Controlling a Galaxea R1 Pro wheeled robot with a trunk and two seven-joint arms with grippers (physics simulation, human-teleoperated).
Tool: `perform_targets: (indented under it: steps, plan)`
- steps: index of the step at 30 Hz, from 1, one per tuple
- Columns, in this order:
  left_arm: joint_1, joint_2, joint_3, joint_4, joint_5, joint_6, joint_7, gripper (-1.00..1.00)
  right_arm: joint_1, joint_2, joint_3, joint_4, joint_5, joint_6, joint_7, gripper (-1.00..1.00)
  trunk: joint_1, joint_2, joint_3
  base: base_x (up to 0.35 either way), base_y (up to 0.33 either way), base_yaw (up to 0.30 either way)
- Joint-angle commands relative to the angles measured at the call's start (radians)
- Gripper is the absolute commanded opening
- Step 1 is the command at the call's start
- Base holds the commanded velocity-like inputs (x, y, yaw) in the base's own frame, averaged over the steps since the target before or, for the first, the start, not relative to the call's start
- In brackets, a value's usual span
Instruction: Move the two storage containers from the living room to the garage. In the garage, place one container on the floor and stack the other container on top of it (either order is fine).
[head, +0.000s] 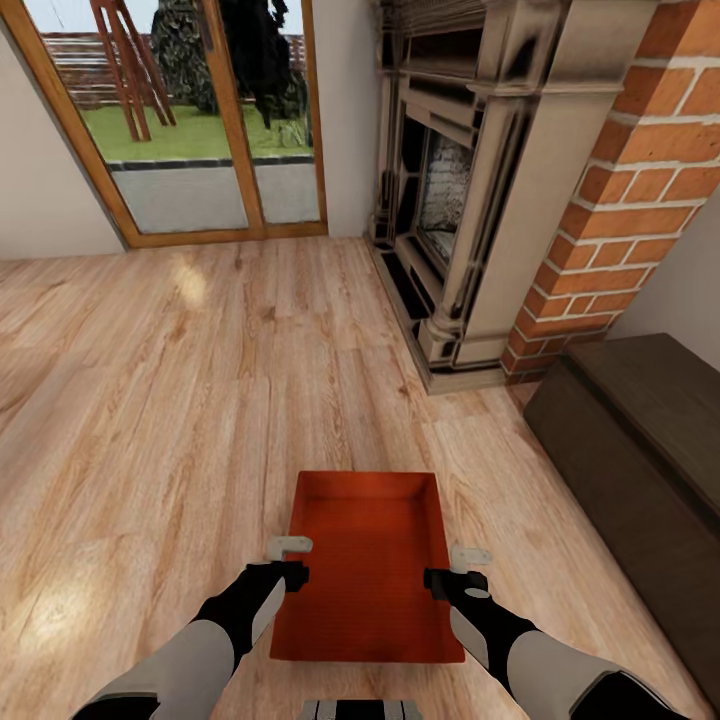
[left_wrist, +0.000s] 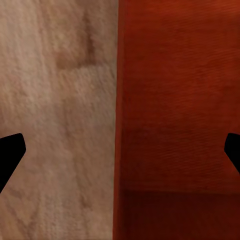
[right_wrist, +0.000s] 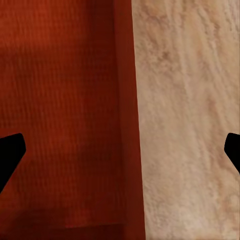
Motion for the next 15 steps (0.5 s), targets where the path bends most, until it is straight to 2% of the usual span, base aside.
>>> perform_targets:
  steps: [1, 15]
  plan:
    - [0.0, -0.001, 0.007, -0.002, -0.007, 0.006, 0.0, 1.0, -0.001, 0.0, 0.009, 0.0, -0.01, -0.004, -0.004, 1.0, 0.004, -0.008, -0.004, 0.0, 0.0, 0.0]
    - [0.0, -0.001, 0.007, -0.002, -0.007, 0.006, 0.0, 1.0, -0.001, -0.001, 0.009, 0.0, -0.01, -0.004, -0.004, 1.0, 0.008, -0.015, -0.007, 0.0, 0.0, 0.0]
